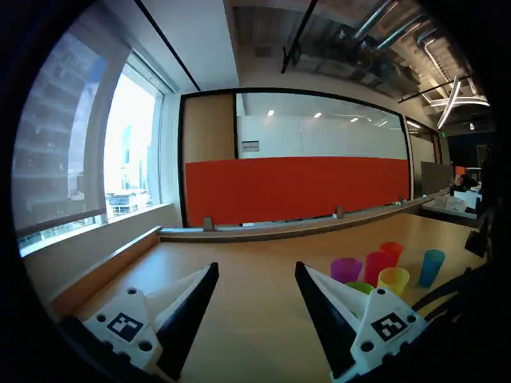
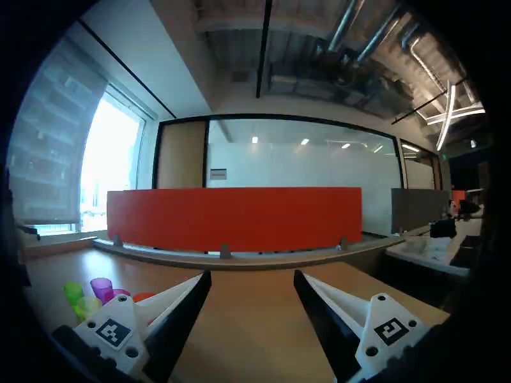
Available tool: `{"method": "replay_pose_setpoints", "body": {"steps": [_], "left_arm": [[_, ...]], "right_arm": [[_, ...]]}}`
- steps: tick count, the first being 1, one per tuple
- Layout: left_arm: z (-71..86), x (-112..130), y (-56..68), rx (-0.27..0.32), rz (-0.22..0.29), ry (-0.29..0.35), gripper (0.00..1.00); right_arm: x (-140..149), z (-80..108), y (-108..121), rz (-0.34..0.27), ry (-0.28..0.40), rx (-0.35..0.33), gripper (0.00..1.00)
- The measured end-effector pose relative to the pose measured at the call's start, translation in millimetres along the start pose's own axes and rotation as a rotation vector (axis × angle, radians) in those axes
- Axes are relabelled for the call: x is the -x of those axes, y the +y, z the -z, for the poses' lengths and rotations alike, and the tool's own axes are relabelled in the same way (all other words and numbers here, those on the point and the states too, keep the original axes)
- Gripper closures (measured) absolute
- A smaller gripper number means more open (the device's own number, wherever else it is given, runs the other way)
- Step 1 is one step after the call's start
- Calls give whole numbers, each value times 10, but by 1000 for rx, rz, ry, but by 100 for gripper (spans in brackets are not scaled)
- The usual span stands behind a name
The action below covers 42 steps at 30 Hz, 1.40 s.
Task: Pour water
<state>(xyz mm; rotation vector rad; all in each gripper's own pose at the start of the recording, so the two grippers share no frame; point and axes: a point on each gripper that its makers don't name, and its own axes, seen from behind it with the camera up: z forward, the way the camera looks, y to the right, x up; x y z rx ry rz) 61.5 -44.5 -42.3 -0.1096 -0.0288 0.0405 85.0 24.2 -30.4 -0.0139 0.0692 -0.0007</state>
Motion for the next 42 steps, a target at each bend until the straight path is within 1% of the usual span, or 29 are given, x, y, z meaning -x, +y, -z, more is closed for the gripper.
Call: {"method": "replay_pose_setpoints", "body": {"steps": [8, 12, 17, 21, 24, 27, 33, 42], "left_arm": [[-152, 116, 13, -8, 27, -3, 12], [-229, 163, 28, -16, 26, -2, 12], [-292, 151, 105, -13, 10, 14, 12], [-340, 123, 164, -12, 11, 29, 12], [-369, 92, 164, -25, 22, 46, 12], [-388, 90, 137, -41, 31, 54, 12], [-397, 136, 67, -81, 29, 55, 12], [-408, 200, 108, -103, 21, 56, 12]], "right_arm": [[66, -70, -57, 22, -11, 14, 0], [125, -90, -87, 21, -24, 16, 0], [213, -119, -127, 34, -51, 18, 0], [244, -127, -187, 43, -64, 13, 0], [265, -128, -222, 47, -80, 7, 0], [285, -128, -232, 49, -93, 9, 0], [301, -147, -167, 44, -116, 28, 0], [301, -133, -82, 36, -139, 59, 0]]}}
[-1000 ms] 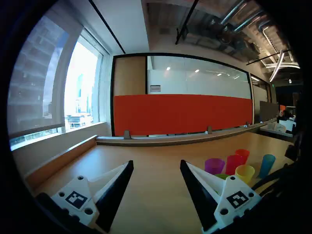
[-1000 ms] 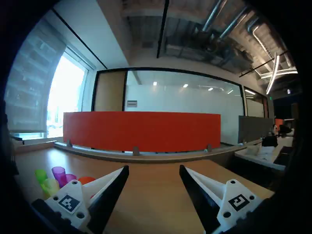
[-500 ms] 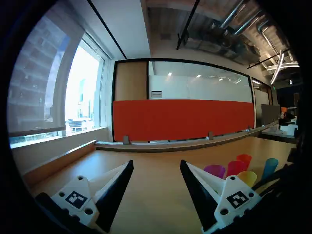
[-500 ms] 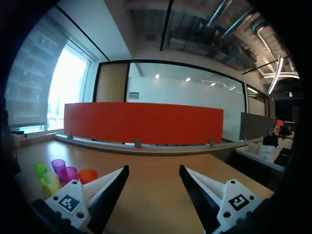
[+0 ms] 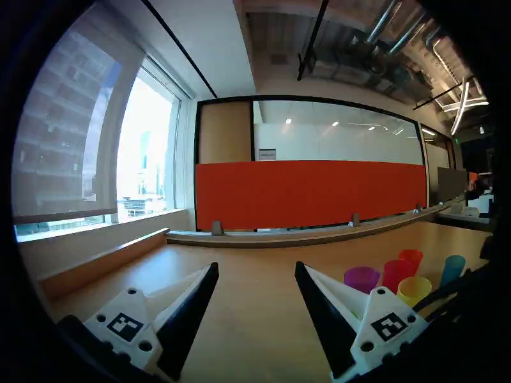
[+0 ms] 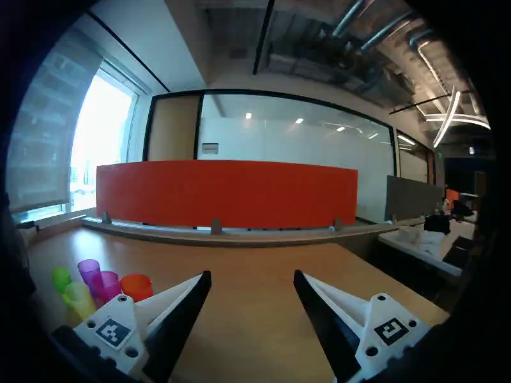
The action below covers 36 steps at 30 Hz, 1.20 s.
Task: Pour water
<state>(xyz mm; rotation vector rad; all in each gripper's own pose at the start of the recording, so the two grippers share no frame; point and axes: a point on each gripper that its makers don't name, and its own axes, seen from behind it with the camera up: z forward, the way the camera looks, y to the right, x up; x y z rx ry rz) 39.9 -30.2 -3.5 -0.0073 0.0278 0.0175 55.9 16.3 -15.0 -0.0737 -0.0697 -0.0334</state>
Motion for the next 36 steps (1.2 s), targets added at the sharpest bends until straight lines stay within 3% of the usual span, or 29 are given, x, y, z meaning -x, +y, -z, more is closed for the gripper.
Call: {"method": "replay_pose_setpoints", "body": {"steps": [17, 36], "left_arm": [[12, 42, 96, -21, 9, 18, 12], [-6, 275, 198, -35, 28, -5, 12]], "right_arm": [[-4, 40, 21, 13, -9, 16, 0], [-68, 66, 62, 21, 0, 24, 0]]}}
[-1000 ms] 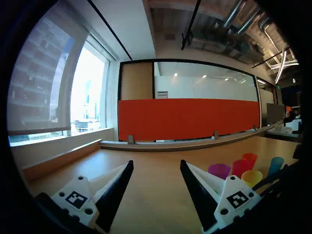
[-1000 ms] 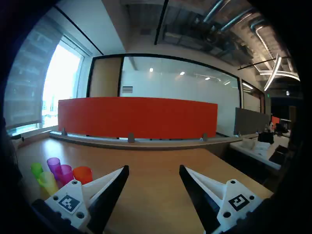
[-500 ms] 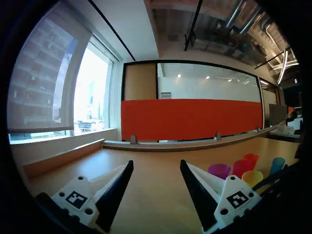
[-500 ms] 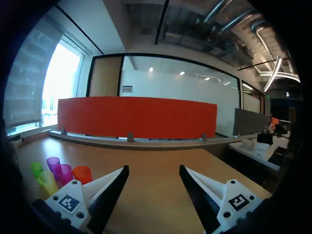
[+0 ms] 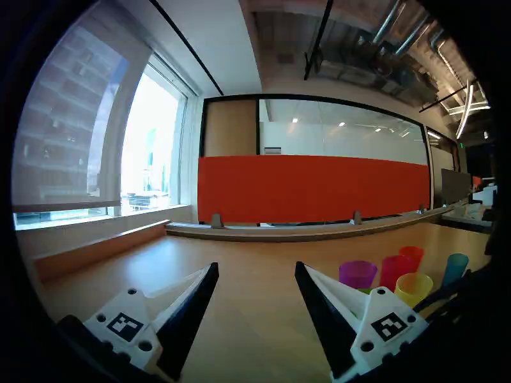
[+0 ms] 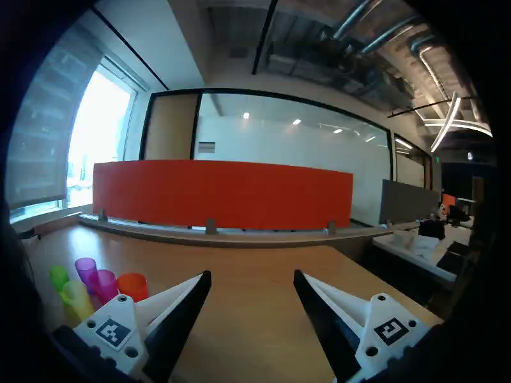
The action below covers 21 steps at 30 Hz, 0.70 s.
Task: Pour water
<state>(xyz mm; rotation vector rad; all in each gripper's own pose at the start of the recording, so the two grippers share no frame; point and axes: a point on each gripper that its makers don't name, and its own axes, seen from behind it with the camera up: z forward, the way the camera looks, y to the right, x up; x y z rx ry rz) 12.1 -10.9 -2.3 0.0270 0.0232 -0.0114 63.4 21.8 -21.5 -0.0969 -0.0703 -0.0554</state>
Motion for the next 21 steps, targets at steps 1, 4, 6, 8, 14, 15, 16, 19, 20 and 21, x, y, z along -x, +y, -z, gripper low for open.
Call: {"method": "replay_pose_setpoints", "body": {"steps": [1, 4, 6, 8, 14, 15, 16, 19, 20, 21], "left_arm": [[1, 5, 6, 1, 2, -1, 12], [-1, 20, 18, 2, 8, -5, 12], [-4, 32, 19, 2, 11, -6, 12], [-6, 44, 16, -1, 12, -7, 12], [-10, 67, 17, -3, 9, -12, 12], [-12, 70, 20, -2, 7, -13, 12], [-14, 75, 24, -2, 3, -15, 12], [-20, 87, 42, 2, -4, -19, 12], [-21, 91, 50, 4, -5, -21, 12], [-22, 93, 57, 6, -6, -22, 12]], "right_arm": [[-2, 0, 2, 1, 0, 0, 0], [-7, 1, 4, 1, 0, 1, 0], [-7, 1, 3, 1, 0, 1, 0], [-4, 3, 3, 0, 1, 0, 0], [-27, 12, 12, 2, 2, 1, 0], [-33, 13, 14, 2, 2, 2, 0], [-37, 14, 15, 2, 4, 2, 0], [-43, 18, 17, 1, 5, 2, 0], [-42, 19, 18, 1, 5, 1, 0], [-42, 20, 18, 0, 6, 1, 0]]}}
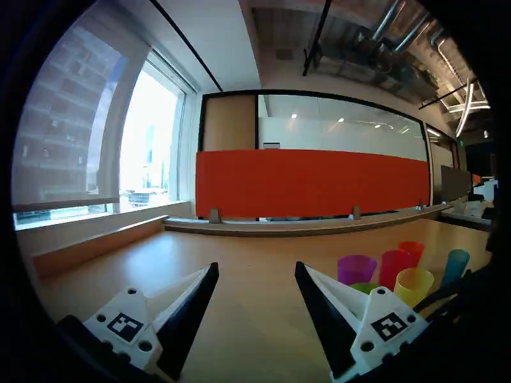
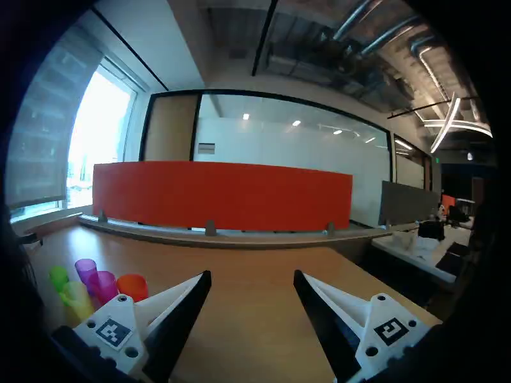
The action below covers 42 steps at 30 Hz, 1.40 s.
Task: Pour water
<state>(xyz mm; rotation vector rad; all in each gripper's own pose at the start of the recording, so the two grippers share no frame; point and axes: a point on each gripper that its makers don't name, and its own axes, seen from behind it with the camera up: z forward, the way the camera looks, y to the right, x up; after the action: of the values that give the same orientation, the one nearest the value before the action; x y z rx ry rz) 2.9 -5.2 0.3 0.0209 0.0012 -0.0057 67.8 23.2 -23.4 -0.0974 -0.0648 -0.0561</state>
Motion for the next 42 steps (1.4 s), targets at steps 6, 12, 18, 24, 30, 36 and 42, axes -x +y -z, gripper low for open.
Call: {"method": "replay_pose_setpoints", "body": {"steps": [6, 12, 18, 24, 30, 36, 42], "left_arm": [[0, -1, 3, 0, 0, 0, 12], [3, -2, 1, 0, -1, 0, 12], [7, 0, 6, 2, -3, 1, 12], [9, -1, 9, 3, -3, 1, 12], [12, -2, 11, 5, -3, 1, 12], [11, 8, 21, 5, -5, -3, 12], [7, 8, 24, 7, -5, -3, 10]], "right_arm": [[4, -1, 3, 1, 0, 0, 0], [-14, 4, 12, 0, 2, 0, 0], [-42, 16, 35, 3, 6, 4, 0], [-41, 22, 36, 2, 8, 4, 0], [-44, 13, 11, 5, 8, 1, 0], [-61, 8, 1, 5, 9, -2, 0], [-114, 14, 5, 9, 24, -7, 0]]}}
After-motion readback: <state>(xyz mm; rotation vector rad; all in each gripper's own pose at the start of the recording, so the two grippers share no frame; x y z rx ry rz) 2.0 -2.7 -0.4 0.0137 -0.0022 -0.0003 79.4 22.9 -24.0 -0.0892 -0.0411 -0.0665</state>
